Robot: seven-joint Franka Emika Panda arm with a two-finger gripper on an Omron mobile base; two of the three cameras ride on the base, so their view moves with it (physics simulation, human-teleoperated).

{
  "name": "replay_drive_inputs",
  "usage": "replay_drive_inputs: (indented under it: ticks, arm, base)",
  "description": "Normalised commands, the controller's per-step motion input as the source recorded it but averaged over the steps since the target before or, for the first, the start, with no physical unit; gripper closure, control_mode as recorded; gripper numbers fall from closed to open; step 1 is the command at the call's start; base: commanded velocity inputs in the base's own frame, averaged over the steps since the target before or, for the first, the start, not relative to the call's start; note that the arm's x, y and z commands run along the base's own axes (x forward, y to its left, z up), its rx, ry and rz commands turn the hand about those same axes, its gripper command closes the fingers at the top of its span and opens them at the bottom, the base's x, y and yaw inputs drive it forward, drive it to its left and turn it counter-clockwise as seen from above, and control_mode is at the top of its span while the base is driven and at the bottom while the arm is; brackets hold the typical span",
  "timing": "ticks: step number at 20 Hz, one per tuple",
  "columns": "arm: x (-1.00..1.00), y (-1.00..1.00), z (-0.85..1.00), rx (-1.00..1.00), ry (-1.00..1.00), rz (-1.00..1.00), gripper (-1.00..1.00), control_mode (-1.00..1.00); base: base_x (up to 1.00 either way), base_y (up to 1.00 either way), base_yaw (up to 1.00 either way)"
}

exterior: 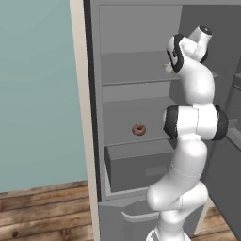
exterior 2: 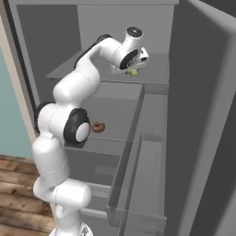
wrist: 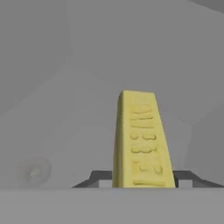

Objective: Move the donut and butter stick from the top shelf to the second highest shelf to make space. Then, place the pitcher from the counter on the cleared top shelf.

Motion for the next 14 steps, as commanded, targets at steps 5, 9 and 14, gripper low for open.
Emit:
replay_drive_inputs:
  ticks: [5, 9, 14]
  arm:
    - [-0.62, 0.32, -0.15, -0.02, 0.22, 0.08, 1.0, -1.0]
    - [-0.81, 0.46, 0.0, -0.03, 0.19, 0.1, 1.0, -1.0]
    - [-0.97, 0.32, 0.29, -0.01, 0.2, 0.1, 1.0, -1.0]
  base:
    - [0.0, 0.0, 0.0]
    - [0.0, 0.0, 0.0]
    - [0.0, 0.0, 0.0]
